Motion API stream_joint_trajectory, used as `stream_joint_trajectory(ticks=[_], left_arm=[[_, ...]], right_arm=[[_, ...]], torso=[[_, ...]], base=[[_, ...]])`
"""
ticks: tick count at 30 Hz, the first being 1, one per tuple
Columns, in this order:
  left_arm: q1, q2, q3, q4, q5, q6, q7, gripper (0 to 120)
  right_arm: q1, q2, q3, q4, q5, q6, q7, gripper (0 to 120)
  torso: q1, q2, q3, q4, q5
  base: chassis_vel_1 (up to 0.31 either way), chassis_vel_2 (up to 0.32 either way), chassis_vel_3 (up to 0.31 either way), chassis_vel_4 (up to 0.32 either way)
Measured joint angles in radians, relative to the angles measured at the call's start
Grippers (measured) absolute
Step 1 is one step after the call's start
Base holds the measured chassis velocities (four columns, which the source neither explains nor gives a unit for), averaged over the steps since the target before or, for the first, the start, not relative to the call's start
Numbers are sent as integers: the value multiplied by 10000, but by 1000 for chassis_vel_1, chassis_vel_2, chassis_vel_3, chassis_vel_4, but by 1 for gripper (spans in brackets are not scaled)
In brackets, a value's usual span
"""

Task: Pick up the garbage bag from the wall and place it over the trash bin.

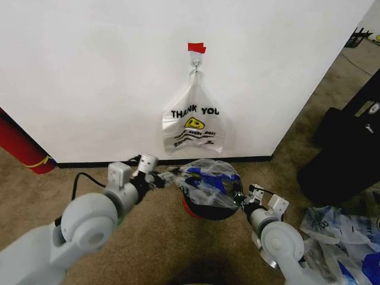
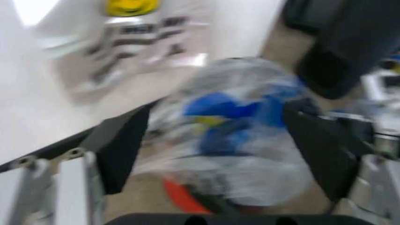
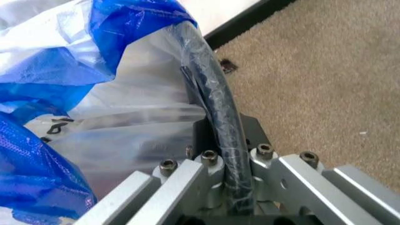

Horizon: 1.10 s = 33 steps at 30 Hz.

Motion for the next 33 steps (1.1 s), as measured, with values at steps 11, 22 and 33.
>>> stream_joint_trajectory(ticks=[11,22,33], left_arm=[[-1353,-685,1597,645,-325,609,-121,100],[-2103,-964,2455,1568,-810,905,-609,97],[-2191,-1162,2725,2121,-737,775,-785,72]], right_arm=[[407,-93,-749,-187,-284,-34,-43,0],[427,-136,-726,-245,-308,-42,-70,0],[443,-151,-772,-371,-414,-44,-122,0]], torso=[[0,0,2,0,0],[0,0,1,2,0],[0,0,1,2,2]], base=[[0,0,0,0],[0,0,0,0],[0,0,0,0]])
